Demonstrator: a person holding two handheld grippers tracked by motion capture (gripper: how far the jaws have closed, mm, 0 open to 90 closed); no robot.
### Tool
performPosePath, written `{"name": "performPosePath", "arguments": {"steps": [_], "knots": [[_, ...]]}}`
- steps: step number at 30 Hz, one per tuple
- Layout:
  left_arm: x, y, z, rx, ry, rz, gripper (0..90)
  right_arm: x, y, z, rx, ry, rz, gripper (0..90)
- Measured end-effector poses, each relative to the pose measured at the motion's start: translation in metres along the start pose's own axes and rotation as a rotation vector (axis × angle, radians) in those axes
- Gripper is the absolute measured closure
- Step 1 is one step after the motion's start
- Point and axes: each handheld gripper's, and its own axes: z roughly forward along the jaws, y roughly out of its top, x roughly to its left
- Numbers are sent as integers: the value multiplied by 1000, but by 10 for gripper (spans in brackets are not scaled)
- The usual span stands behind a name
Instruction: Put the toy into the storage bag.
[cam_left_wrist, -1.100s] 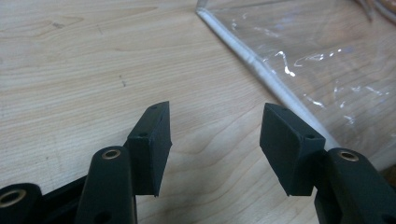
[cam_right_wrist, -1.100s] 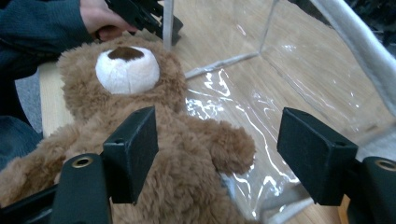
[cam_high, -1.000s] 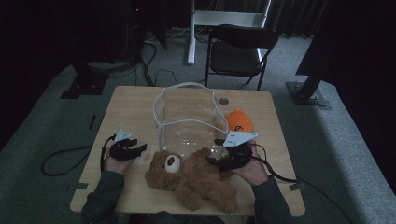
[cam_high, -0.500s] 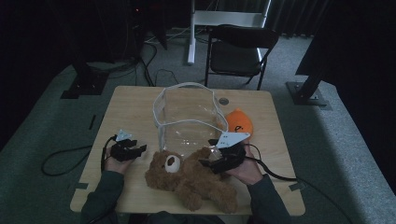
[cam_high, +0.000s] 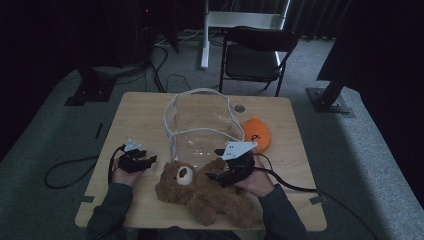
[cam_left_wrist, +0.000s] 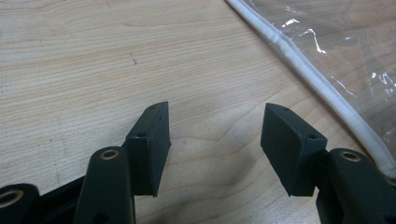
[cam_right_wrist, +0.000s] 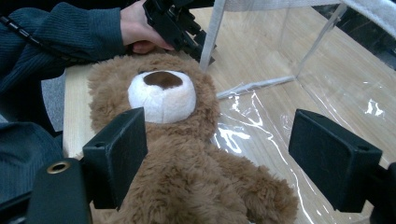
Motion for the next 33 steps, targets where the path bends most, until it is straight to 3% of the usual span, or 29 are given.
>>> {"name": "performPosePath", "arguments": {"steps": [10,14,15,27,33], "knots": [[3,-1,-1,-4,1,-16,429,1,0,6,-6,23,11,189],[3,-1,0,-3,2,-16,429,4,5,9,7,25,-8,189],[3,-1,0,-2,3,-15,429,6,8,11,8,27,-25,189],[4,-1,0,1,4,-18,426,12,14,30,38,63,-42,166],[4,-1,1,5,3,-16,422,14,11,40,54,80,-27,133]]}}
